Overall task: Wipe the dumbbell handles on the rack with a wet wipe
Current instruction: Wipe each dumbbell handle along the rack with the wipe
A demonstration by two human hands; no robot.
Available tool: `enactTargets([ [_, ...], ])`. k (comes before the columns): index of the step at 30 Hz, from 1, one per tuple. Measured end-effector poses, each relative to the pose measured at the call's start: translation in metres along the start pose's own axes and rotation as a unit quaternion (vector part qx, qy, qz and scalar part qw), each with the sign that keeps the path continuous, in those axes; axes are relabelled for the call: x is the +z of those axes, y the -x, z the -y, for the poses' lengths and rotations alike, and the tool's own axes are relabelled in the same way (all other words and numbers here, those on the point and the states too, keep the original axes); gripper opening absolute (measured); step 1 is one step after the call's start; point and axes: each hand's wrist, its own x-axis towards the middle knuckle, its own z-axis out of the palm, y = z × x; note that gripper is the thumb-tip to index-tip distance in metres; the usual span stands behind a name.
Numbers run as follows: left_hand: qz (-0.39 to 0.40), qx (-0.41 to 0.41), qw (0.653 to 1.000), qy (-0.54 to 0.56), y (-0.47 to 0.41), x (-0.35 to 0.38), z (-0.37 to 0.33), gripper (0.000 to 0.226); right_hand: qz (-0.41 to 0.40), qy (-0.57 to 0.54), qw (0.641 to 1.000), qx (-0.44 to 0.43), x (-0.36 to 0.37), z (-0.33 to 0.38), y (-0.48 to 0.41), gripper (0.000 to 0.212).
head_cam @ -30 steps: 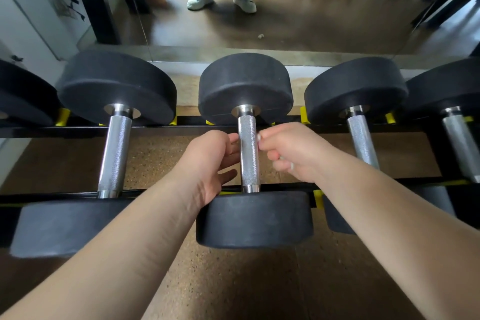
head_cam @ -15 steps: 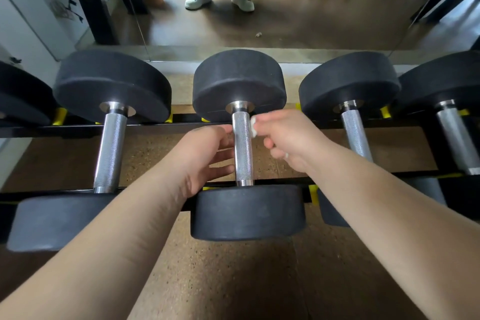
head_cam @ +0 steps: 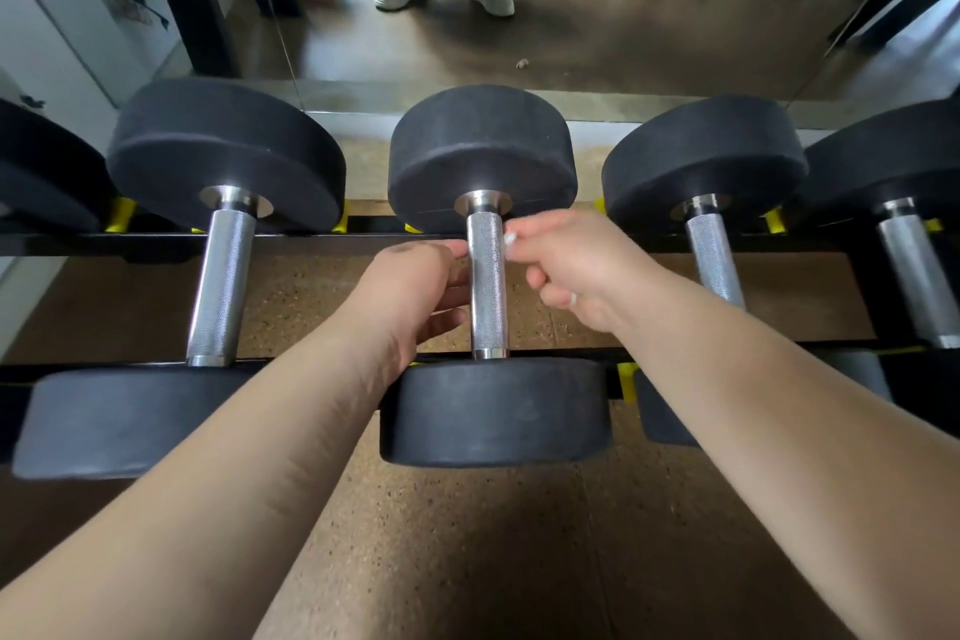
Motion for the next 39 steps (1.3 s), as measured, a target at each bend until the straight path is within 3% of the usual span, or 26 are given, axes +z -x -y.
enactTargets([
  [3, 0.007, -0.002, 1.000, 0.013, 0.001, -0.005, 0.001, 0.041, -0.005, -0.028, 1.000, -0.003, 0.003, 0.005, -0.006, 0.018],
  [7, 0.029, -0.007, 0.999, 0.017, 0.002, -0.011, 0.002, 0.034, 0.134, 0.179, 0.973, 0.048, -0.012, 0.000, 0.005, 0.014],
  [9, 0.029, -0.005, 1.000, 0.009, 0.002, -0.012, 0.001, 0.032, 0.160, 0.253, 0.952, 0.061, -0.015, 0.003, 0.015, 0.013],
  [11, 0.027, 0.000, 1.000, 0.004, 0.002, -0.011, -0.001, 0.031, 0.095, 0.266, 0.959, 0.023, -0.012, 0.007, 0.023, 0.011],
  [13, 0.022, 0.006, 1.000, 0.009, 0.002, -0.011, -0.003, 0.032, -0.007, 0.208, 0.975, -0.072, -0.007, 0.007, 0.023, 0.008],
  [15, 0.019, 0.013, 1.000, 0.008, 0.002, -0.011, -0.004, 0.032, -0.065, 0.169, 0.969, -0.169, -0.004, 0.006, 0.020, 0.006],
  [17, 0.025, 0.017, 1.000, 0.002, 0.002, -0.013, -0.004, 0.033, -0.045, 0.171, 0.968, -0.180, -0.006, 0.006, 0.020, 0.002],
  [19, 0.025, 0.020, 0.999, -0.006, 0.003, -0.016, -0.004, 0.034, 0.018, 0.220, 0.966, -0.138, -0.012, 0.007, 0.021, 0.005],
  [23, 0.018, 0.027, 0.999, -0.014, 0.003, -0.017, -0.006, 0.033, 0.110, 0.303, 0.937, -0.136, -0.019, 0.006, 0.029, 0.011],
  [29, -0.003, 0.058, 0.997, -0.046, 0.001, -0.012, -0.005, 0.030, -0.049, 0.215, 0.944, -0.244, -0.009, 0.002, 0.017, 0.010],
  [32, 0.005, 0.080, 0.995, -0.066, 0.002, -0.014, -0.003, 0.032, 0.007, 0.269, 0.928, -0.257, -0.014, 0.005, 0.019, 0.007],
  [36, 0.008, 0.074, 0.995, -0.065, 0.002, -0.019, -0.003, 0.032, 0.179, 0.442, 0.846, -0.239, -0.024, 0.012, 0.033, 0.010],
  [39, 0.042, 0.061, 0.995, -0.070, 0.003, -0.017, -0.002, 0.030, 0.128, 0.411, 0.857, -0.283, -0.021, 0.007, 0.030, 0.008],
])
